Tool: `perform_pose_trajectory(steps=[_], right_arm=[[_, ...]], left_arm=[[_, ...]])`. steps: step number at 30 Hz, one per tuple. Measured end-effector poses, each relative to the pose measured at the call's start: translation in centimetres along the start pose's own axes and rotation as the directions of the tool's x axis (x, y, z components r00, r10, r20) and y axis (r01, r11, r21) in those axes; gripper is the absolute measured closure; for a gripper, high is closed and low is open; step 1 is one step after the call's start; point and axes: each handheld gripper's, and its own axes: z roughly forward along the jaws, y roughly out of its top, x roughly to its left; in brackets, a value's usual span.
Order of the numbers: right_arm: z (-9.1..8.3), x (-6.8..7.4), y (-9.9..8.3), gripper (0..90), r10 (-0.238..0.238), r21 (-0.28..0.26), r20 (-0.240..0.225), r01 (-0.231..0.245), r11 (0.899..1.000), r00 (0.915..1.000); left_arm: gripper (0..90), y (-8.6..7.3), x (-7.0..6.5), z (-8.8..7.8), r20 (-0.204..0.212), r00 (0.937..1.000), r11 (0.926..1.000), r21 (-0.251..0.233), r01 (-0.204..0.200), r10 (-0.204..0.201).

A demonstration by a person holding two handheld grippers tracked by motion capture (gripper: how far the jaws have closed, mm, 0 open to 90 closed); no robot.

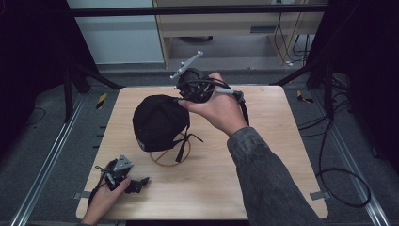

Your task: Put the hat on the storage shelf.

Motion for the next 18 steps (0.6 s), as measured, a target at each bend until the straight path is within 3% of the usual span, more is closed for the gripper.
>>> perform_pose_trajectory(steps=[10,18], right_arm=[[-1.1,-0.5,-1.6,56.6,0.033,-0.015,0.031,-0.033,0.999,0.999],[-2.2,-1.0,-2.8,43.7,0.058,-0.038,0.062,-0.056,0.998,0.9964]], left_arm=[[0.0,0.0,0.0,0.0,0.0,1.0,1.0,0.001,-0.002,0.002],[0.0,0.0,0.0,0.0,0.001,1.0,1.0,0.001,-0.001,0.001]])
